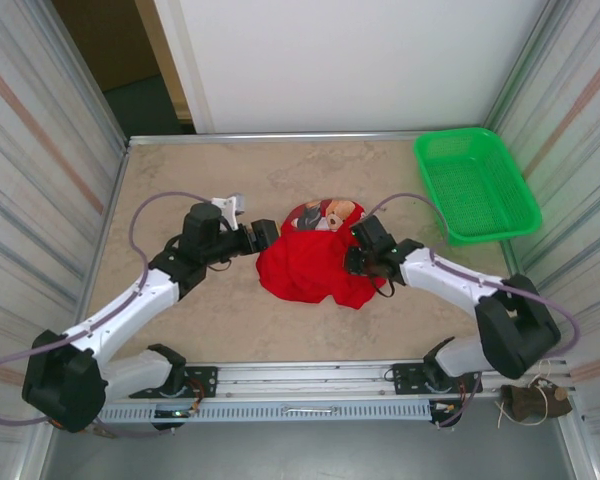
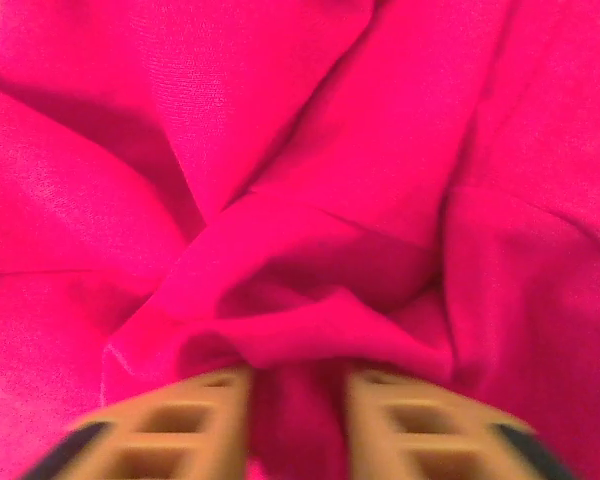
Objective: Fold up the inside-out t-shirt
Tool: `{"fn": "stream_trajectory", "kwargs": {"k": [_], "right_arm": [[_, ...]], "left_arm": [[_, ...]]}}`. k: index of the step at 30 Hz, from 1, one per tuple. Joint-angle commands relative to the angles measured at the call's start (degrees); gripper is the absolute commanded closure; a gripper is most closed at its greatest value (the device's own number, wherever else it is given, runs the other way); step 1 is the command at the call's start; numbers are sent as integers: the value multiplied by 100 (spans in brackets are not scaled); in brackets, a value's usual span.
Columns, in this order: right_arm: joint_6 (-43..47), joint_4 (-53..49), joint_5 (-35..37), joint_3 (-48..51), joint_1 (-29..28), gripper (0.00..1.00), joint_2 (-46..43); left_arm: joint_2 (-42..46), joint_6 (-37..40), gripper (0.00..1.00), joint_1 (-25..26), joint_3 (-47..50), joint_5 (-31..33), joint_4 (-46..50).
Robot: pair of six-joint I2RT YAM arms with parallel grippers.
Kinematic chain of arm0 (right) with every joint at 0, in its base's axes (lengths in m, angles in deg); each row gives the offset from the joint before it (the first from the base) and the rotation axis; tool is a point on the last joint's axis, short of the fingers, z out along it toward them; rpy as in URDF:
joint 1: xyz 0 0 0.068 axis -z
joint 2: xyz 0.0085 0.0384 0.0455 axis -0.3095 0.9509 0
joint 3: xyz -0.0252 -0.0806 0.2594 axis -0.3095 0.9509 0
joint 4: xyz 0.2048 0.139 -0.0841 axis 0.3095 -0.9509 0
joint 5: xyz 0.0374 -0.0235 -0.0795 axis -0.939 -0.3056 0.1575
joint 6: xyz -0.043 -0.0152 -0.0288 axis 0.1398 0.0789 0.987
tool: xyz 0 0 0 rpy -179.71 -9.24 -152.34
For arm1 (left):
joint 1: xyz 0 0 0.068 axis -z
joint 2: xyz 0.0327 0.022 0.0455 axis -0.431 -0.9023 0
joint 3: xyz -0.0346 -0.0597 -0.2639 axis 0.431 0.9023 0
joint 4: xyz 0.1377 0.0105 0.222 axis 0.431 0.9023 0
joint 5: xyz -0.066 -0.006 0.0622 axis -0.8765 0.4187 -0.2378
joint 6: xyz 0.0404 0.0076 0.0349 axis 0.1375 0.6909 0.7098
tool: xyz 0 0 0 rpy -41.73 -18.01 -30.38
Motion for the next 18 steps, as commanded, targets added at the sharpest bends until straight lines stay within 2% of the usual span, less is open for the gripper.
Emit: {"fn": "stream_trajectory", "kwargs": {"k": [1,3,7,13,16,18], "right_arm": [[433,-245,-269,-783,24,100,-151],[516,-416,-594,-1539,220,100,-441],[427,-711,-1400,-4083,790,100,-465],[336,-800,-1130,-7888,808,100,544],[332,-798,-915,-8955,747,100,969],[379,-678,-760,-9232,653,100,1063]], "left_arm": [[299,119,26,-78,-283,87,280],[435,142,26,-151,-370,56,401],[696,203,24,-269,-494,24,535],[891,142,20,-262,-511,-183,437],[982,164,17,-100,-548,-158,427],[1043,245,11,113,-641,-3,491]]}}
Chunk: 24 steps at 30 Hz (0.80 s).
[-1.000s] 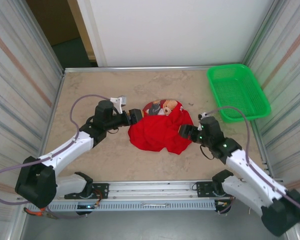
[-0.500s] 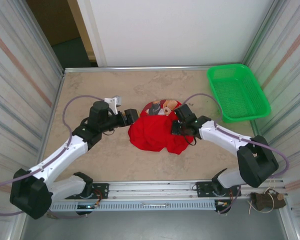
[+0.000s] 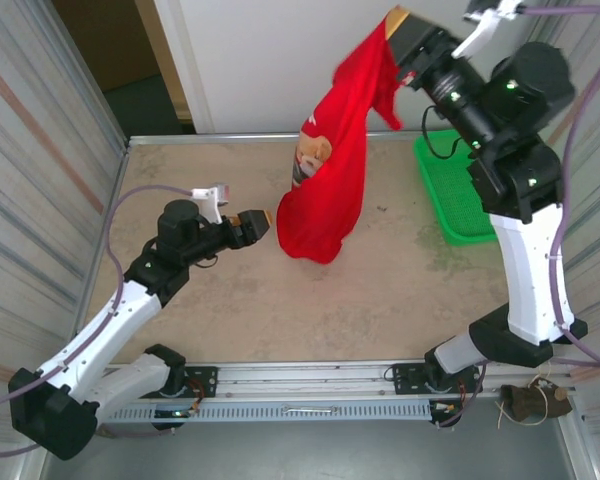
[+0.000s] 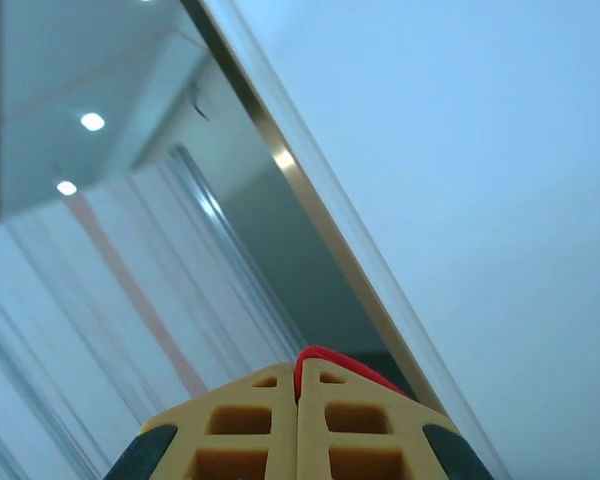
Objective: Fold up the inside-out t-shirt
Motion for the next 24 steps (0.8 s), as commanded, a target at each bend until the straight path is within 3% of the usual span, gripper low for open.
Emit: {"fn": "stream_trajectory", "kwargs": {"k": [1,8,14,18,24], "right_arm": [[112,-74,301,-219,-158,100,449],[705,-13,874,-253,-572,100,431],[1045,-149,1101,-249,-816,100,492],[1138,-212,1204,-230,-914,100,483],[1261,-274,1369,-218,-986,100,451]], "left_arm": [[190,193,4,341,-298,171,31],[-94,527,1,1730,-540,1274,-321],[-1076,1268,1,3125,-1144,2734,-818],[-2096,1659,1,3393,-2025,3542,-788],[-3543,2074,1,3376,-3237,4031,-670]]}}
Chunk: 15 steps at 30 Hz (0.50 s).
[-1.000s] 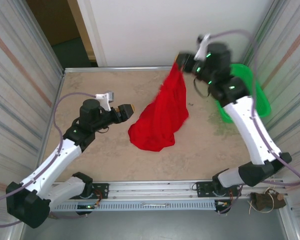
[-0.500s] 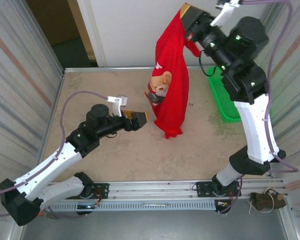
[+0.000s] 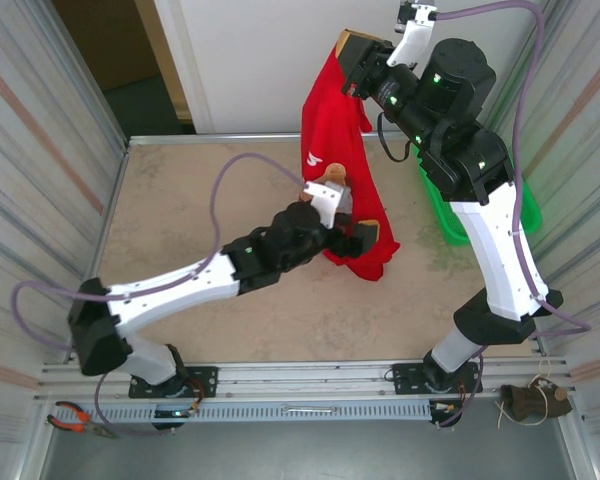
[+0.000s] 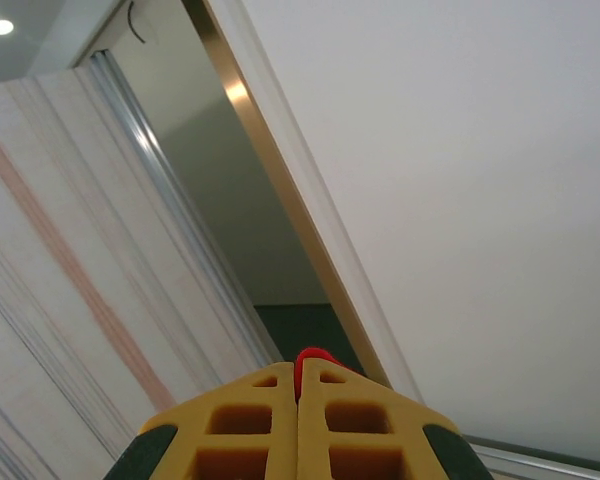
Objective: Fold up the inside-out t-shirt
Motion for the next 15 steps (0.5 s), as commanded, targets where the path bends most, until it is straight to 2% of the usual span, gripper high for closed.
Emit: {"fn": "stream_trajectory", "kwargs": {"k": [1,3,5,6,7,8,11,12,13,15], "right_arm": [[254,243,266,-96,-43,100,-186],[365,251,391,-96,-50,100,-226],[505,251,596,-94,-3,100,-289],[563,245,652,-105,56,100,-322],[653,219,725,-103,158,100,-365],[738,180,854,-102,294,100,-418],[614,-59,876,-94,1106,100,-587],[547,-107,819,-70,1311,100,-642],[469,-144,738,-20,1551,100,-706],[302,-128,557,105,1842,100,-859]], "left_arm": [[-635,401,1,-40,-650,759,100],[-1024,334,6,-130,-998,830,421],[-1237,195,30,-319,-1174,394,681],[-1212,167,55,-381,-1172,136,763],[-1074,203,84,-432,-1102,-200,787],[-845,256,100,-463,-1019,-545,864],[136,536,100,-653,-777,-1955,1041],[538,609,100,-763,-705,-2240,1086],[1013,709,100,-917,-595,-2267,1146],[1851,655,100,-1450,-368,-1774,1293]]}}
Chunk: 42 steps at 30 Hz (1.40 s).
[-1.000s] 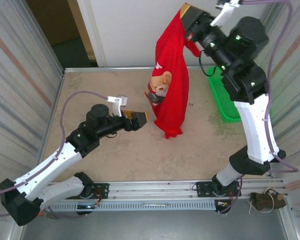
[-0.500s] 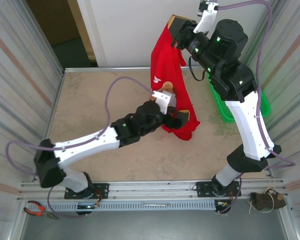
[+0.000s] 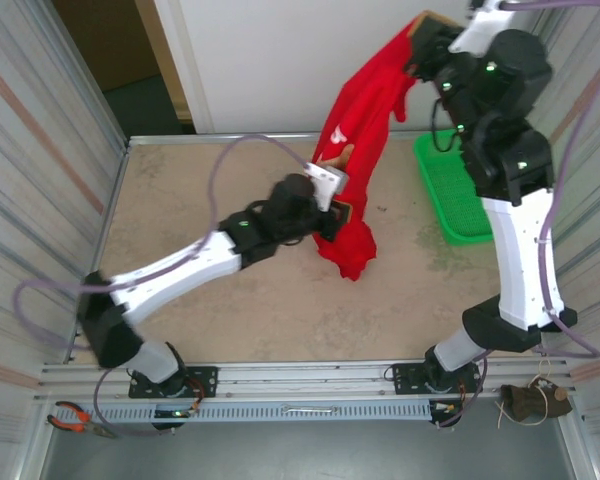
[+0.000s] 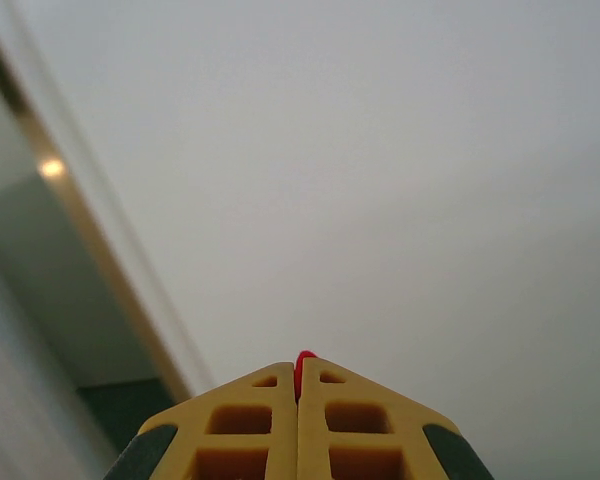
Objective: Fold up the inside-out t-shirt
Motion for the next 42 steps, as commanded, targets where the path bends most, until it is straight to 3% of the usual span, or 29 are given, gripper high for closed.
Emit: {"fn": "stream_trajectory", "kwargs": {"k": [1,4,6,8,10,12,14,21,22,24,27,28,31,36,39,42], "right_arm": [[-169,152,-108,72,321,100,-494],[-248,209,-225,112,329,100,-641],[-379,219,-372,110,319,100,-713],[-509,236,-540,112,297,100,-753],[-565,269,-610,166,190,100,-803],[-583,348,-634,272,41,100,-888],[-584,385,-639,372,-173,100,-975],[-451,680,-375,1377,-1259,100,-1228],[-407,714,-273,1528,-1380,100,-1237],[-381,779,-146,1785,-1498,100,-1243],[-395,893,-47,2057,-1611,100,-1268],[-394,925,-10,2115,-1649,100,-1280],[-365,974,94,2215,-1733,100,-1293],[-349,1043,178,2329,-1866,100,-1362],[-375,1062,174,2330,-1981,100,-1404],[-407,1083,128,2246,-2109,100,-1400]], "left_arm": [[1728,39,100,-990,181,-202,15],[2533,-748,90,-2659,551,-61,23],[2653,-1192,85,-3688,618,-732,-31],[2440,-1469,80,-4228,444,-1669,130],[2067,-1445,77,-4317,193,-2464,409],[1823,-1398,80,-4206,159,-3004,443],[1747,-1246,100,-4009,225,-3098,523],[1584,-1090,100,-3794,646,-2773,399],[1547,-1073,95,-3768,690,-2812,381],[1551,-1045,75,-3593,866,-2703,343],[1739,-933,46,-2996,1349,-2245,263],[1821,-887,41,-2734,1578,-2039,168],[1964,-856,32,-1786,2241,-1239,-143],[1540,-901,28,-367,3073,-164,-1179],[825,-727,26,160,2874,263,-1293],[147,-595,25,270,2524,406,-1312]]}}
